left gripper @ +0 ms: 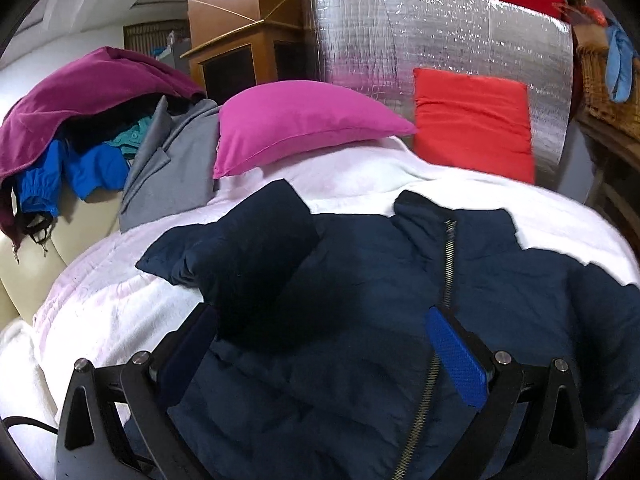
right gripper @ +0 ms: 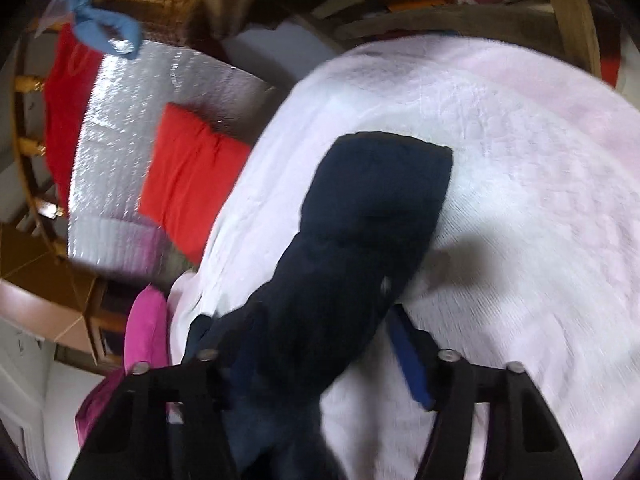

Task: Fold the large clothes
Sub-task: 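Grasp a navy jacket sleeve with the right tool and fold it across the body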

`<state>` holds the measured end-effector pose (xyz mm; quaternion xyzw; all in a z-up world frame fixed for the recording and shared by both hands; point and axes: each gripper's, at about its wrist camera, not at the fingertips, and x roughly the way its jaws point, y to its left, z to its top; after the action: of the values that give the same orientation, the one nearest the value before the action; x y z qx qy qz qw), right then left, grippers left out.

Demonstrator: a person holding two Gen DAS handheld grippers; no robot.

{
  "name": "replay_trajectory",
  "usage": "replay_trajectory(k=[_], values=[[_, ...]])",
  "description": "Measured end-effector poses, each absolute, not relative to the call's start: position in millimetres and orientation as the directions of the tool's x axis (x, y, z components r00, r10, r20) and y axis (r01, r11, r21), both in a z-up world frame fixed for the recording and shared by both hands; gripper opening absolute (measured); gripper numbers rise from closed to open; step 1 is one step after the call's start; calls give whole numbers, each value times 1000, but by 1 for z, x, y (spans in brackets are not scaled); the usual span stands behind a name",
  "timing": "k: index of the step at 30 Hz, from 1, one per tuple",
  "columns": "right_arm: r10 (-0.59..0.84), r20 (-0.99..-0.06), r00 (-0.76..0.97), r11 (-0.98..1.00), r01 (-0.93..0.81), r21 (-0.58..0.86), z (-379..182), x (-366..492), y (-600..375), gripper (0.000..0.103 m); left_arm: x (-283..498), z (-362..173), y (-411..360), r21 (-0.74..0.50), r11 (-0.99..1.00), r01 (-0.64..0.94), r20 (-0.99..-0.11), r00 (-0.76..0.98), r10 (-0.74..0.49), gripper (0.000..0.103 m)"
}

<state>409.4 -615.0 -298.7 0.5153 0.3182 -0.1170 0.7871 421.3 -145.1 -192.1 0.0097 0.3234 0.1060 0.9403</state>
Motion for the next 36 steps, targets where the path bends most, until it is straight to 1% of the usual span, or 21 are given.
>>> replay_trajectory(k=[1, 2, 3, 4, 5, 6, 8, 12, 16, 19, 23, 28, 31, 32, 33, 34, 35, 36], values=[[132, -644, 753, 426, 544, 723, -306, 417, -618, 61, 426, -195, -143, 93, 977, -194, -618, 758, 209, 103], [126, -652, 747, 413, 558, 720, -311, 420, -620, 58, 429, -197, -139, 90, 977, -195, -632, 747, 207, 103], [119, -649, 751, 398, 563, 725, -316, 422, -620, 45, 432, -198, -134, 79, 977, -200, -638, 743, 203, 103], [107, -645, 756, 393, 564, 726, -318, 424, -621, 36, 433, -198, -130, 70, 976, -208, -638, 743, 204, 103], [95, -648, 756, 395, 569, 721, -319, 426, -621, 23, 434, -198, -127, 66, 973, -219, -636, 743, 210, 103], [87, -645, 760, 395, 568, 722, -319, 426, -622, 18, 436, -197, -124, 61, 971, -229, -634, 743, 215, 103], [56, -619, 783, 397, 551, 734, -313, 422, -619, 13, 438, -197, -119, 61, 967, -246, -628, 744, 229, 103], [11, -561, 828, 481, 487, 729, -275, 412, -596, 12, 443, -195, -109, 59, 959, -276, -625, 739, 251, 103], [8, -509, 861, 610, 399, 685, -222, 413, -552, 12, 441, -188, -87, 25, 948, -317, -622, 738, 263, 103], [33, -464, 885, 693, 315, 648, -189, 418, -506, 12, 439, -185, -66, -3, 937, -349, -630, 728, 269, 103], [113, -460, 881, 774, 212, 596, -166, 434, -434, 12, 440, -184, -37, -28, 915, -403, -654, 700, 288, 103], [205, -503, 840, 851, 102, 516, -172, 461, -339, 12, 442, -187, -4, -67, 892, -448, -696, 661, 279, 103], [246, -531, 811, 870, 57, 489, -187, 475, -292, 14, 446, -191, 7, -65, 891, -449, -717, 642, 271, 103], [276, -544, 793, 866, 39, 498, -195, 480, -279, 24, 447, -193, 10, -62, 890, -451, -723, 635, 272, 103], [300, -558, 773, 861, 32, 507, -206, 485, -267, 42, 448, -194, 12, -60, 890, -453, -729, 628, 271, 103], [322, -574, 753, 854, 30, 519, -215, 491, -258, 53, 449, -195, 13, -63, 890, -452, -735, 624, 265, 103], [341, -580, 740, 847, 27, 532, -222, 489, -251, 70, 450, -197, 15, -69, 889, -452, -741, 620, 258, 103], [370, -580, 726, 834, 15, 552, -231, 490, -243, 71, 451, -198, 18, -76, 888, -453, -747, 616, 250, 103]])
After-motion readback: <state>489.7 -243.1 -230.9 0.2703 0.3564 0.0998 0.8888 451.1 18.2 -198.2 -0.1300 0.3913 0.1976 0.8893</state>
